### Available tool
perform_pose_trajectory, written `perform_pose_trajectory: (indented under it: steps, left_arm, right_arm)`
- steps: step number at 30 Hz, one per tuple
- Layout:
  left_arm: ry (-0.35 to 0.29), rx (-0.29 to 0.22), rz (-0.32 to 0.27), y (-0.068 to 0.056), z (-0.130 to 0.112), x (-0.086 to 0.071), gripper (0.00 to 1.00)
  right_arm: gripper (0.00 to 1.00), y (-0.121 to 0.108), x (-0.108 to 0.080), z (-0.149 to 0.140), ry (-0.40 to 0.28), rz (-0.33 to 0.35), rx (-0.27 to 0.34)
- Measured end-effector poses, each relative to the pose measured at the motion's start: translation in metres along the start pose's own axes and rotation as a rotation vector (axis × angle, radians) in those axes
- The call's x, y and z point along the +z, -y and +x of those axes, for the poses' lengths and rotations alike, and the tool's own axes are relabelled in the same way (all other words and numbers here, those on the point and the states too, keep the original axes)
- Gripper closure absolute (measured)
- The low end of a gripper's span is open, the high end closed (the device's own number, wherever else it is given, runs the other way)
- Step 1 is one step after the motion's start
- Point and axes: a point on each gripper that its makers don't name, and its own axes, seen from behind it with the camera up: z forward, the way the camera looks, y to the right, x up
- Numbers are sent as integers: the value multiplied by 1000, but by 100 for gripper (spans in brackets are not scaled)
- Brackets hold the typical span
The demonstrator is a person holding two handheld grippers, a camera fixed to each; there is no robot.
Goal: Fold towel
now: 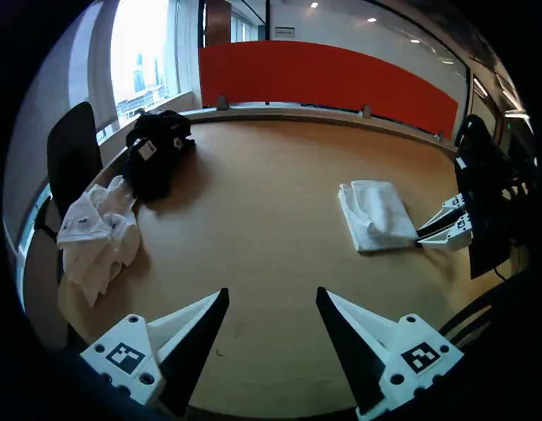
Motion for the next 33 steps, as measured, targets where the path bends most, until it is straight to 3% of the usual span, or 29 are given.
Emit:
perform_pose_trajectory:
  steps: [4, 14, 24, 33]
  left_arm:
    - [3, 0, 1, 1, -1, 0, 8]
    - [3, 3, 0, 1, -1, 0, 8]
    - [-6, 1, -8, 0, 2, 2, 8]
    - [-33, 9, -13, 1, 14, 4, 8]
  right_arm:
    - [71, 0, 0, 0, -3, -2, 5]
    - [96, -6, -1, -1, -13, -24, 35]
    - [96, -14, -12, 18, -46, -44, 22]
    - [96, -32, -36, 69, -134, -84, -10]
